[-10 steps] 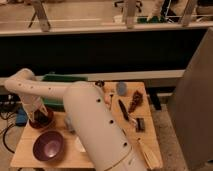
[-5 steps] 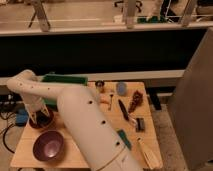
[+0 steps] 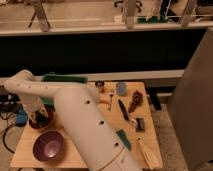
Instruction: Place eraser in table surface
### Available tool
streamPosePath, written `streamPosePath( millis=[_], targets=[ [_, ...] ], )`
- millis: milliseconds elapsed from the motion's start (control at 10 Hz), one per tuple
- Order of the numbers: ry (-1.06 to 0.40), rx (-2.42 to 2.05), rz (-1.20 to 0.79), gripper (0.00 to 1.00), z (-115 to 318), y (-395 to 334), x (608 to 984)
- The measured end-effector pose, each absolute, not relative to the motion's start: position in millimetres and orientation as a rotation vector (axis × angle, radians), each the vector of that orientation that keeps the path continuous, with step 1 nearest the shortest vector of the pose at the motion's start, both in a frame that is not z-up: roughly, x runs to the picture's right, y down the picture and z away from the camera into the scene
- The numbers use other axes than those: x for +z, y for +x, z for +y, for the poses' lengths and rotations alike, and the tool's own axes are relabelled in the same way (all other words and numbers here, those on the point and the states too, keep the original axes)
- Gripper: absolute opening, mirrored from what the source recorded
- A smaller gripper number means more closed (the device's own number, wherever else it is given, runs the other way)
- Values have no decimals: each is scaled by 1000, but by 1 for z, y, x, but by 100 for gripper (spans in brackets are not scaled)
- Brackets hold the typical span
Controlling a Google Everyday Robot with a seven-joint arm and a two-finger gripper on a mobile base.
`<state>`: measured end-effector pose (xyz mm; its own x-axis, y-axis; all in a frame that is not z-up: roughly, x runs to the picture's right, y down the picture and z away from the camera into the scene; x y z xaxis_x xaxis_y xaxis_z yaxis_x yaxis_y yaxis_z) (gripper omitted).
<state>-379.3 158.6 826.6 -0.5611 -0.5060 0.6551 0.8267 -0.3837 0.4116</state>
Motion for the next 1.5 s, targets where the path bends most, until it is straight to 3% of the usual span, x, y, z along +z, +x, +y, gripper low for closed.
streamPosePath(
  millis=[500, 800, 1100, 1500],
  targets=[
    [-407, -2016, -848, 1, 122, -376, 793],
    [-332, -1997, -775, 12, 96, -358, 770],
    [-279, -1972, -699, 12, 72, -334, 741],
    [-249, -1900, -643, 12, 62, -293, 732]
  ],
)
